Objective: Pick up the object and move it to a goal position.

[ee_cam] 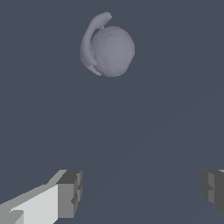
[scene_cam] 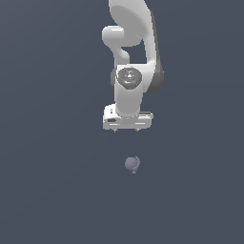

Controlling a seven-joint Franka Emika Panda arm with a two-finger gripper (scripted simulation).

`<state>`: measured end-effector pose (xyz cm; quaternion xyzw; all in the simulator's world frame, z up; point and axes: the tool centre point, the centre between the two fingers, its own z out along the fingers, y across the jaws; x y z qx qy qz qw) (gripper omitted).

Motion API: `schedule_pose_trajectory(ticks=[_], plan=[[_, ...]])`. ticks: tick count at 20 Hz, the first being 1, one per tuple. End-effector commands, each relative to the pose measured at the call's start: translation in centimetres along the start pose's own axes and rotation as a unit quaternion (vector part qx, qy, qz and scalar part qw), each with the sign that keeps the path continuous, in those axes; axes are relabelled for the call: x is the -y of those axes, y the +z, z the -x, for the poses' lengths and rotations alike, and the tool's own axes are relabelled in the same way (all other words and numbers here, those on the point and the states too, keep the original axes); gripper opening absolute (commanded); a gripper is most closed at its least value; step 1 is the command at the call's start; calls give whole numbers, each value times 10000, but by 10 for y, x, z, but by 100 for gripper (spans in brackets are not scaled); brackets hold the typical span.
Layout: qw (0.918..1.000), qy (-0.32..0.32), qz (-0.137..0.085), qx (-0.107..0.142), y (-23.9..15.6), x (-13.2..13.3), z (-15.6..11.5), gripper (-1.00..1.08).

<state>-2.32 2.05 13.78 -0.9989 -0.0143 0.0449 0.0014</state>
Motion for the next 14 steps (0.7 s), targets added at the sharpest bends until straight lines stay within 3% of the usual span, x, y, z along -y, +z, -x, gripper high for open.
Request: schedule_pose_trajectory(ticks=[1,14], plan=[[10000,68,-2,-10,1,1,-4,100],[9938,1091,-26,-189,13,8,-59,100]])
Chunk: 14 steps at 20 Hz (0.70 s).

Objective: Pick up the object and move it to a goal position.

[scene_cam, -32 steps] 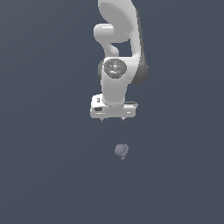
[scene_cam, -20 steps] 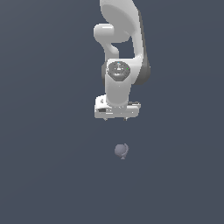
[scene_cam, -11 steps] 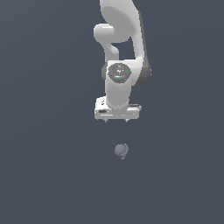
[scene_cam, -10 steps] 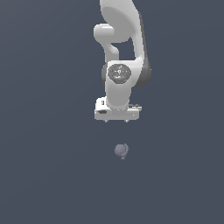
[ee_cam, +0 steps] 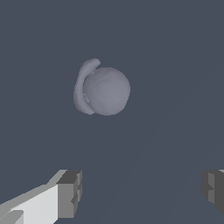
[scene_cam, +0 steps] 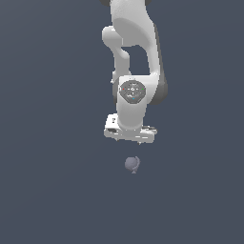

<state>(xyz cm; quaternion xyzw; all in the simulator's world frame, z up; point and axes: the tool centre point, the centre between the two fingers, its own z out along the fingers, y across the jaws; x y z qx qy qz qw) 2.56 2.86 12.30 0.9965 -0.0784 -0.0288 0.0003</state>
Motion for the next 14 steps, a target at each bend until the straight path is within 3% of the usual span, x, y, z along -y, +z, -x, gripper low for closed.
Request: schedule_pose_trajectory(ticks=[1,14], plan=[[9996,287,-9,-50,5,5,-14,100],[9899,1396,-60,-251,26,27,-64,100]])
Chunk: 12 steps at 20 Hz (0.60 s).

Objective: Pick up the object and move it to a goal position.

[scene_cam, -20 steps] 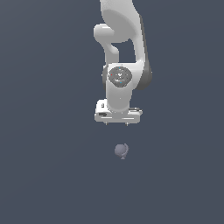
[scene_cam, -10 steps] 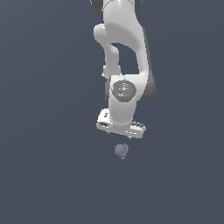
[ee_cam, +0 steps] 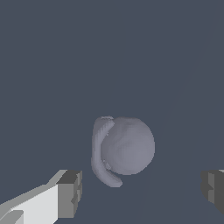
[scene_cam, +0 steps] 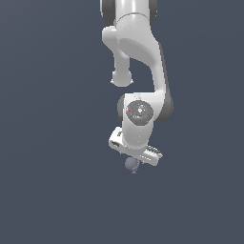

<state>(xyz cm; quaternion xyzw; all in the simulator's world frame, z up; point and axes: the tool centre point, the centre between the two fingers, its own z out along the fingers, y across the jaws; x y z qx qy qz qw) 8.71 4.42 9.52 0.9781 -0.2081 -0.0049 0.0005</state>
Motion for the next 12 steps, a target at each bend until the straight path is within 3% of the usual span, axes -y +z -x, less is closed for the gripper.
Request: schedule_pose_trajectory(ticks=[1,12], plan=[[9999,130,-9,-26,3,4,-5,100],[9997,224,-14,-41,12,7,-7,100]])
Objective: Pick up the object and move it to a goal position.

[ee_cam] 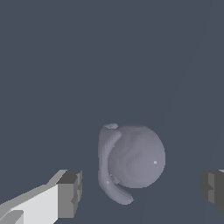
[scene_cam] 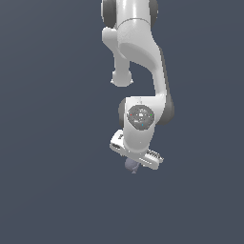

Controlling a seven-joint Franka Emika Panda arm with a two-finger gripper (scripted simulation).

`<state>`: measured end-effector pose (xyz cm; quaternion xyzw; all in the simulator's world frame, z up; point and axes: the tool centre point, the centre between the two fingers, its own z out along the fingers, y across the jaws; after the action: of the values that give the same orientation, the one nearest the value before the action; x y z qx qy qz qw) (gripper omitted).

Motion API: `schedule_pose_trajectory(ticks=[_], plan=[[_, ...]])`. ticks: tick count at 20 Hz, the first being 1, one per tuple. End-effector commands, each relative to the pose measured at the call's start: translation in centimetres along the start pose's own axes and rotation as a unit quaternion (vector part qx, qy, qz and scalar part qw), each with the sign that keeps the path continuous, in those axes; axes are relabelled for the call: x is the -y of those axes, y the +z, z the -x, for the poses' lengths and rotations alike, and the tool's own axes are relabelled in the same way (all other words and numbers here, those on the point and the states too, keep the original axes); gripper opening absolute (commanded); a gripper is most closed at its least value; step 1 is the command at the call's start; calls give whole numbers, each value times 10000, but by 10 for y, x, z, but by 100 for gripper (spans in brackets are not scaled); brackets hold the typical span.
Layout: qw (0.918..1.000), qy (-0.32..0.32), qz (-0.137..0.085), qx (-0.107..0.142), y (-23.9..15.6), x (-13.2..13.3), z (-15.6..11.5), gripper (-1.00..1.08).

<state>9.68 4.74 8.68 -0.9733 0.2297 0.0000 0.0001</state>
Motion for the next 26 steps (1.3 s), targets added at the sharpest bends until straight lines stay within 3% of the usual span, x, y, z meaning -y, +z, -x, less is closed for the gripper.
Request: schedule_pose_trajectory(ticks=[1,8,14,15,26], plan=[[10000,2,3,5,8,0,0,100],[10000,21,1,0,44,-1,1,100],[10000,21,1,0,47,0,-1,100],[10000,21,1,0,47,0,-1,-100],[10000,21,1,0,47,0,0,-100]])
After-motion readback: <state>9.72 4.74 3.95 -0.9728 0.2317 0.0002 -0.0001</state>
